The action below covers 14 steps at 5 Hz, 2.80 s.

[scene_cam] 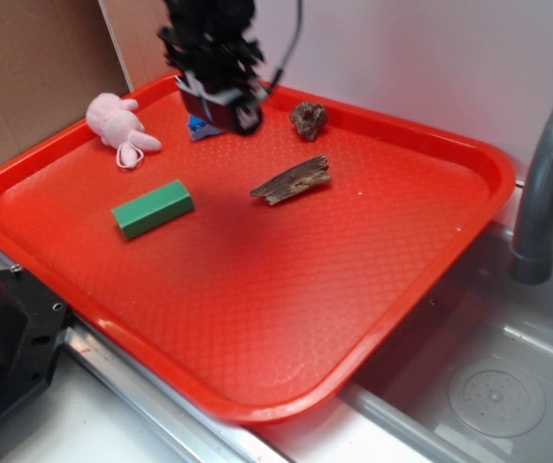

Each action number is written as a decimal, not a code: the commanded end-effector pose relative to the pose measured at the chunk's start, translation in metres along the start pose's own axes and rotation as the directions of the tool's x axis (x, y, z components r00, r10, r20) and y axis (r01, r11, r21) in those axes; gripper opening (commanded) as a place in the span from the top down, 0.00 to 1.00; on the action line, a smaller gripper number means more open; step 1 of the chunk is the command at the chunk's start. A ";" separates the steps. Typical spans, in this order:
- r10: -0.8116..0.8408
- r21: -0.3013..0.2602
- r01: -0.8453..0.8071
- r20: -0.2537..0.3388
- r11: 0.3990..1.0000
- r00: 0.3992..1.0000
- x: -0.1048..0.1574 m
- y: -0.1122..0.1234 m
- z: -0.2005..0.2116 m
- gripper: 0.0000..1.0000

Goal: Grab the wood chip.

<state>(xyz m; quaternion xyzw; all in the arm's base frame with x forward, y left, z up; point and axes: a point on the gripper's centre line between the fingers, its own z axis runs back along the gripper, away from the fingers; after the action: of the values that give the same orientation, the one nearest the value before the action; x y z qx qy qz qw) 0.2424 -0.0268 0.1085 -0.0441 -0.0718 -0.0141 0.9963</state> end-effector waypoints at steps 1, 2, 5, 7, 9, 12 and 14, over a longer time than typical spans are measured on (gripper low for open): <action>-0.241 0.045 0.242 -0.034 0.969 0.970 0.002 -0.034 -0.030 0.00; -0.221 0.052 0.224 -0.054 0.973 0.974 0.006 -0.038 -0.049 0.00; -0.188 0.025 0.191 -0.085 0.981 0.978 0.038 -0.035 -0.080 0.00; -0.200 0.030 0.202 -0.073 0.979 0.977 0.023 -0.051 -0.082 1.00; -0.190 0.022 0.191 -0.062 0.981 0.980 0.016 -0.049 -0.083 1.00; 0.246 0.098 -0.249 0.043 0.963 0.968 -0.037 0.002 0.053 1.00; 0.596 0.068 -0.598 0.053 0.799 0.802 -0.035 0.014 0.154 1.00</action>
<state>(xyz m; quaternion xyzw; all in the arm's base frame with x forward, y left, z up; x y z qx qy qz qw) 0.1877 0.0248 0.2421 -0.0237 -0.0507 0.2989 0.9527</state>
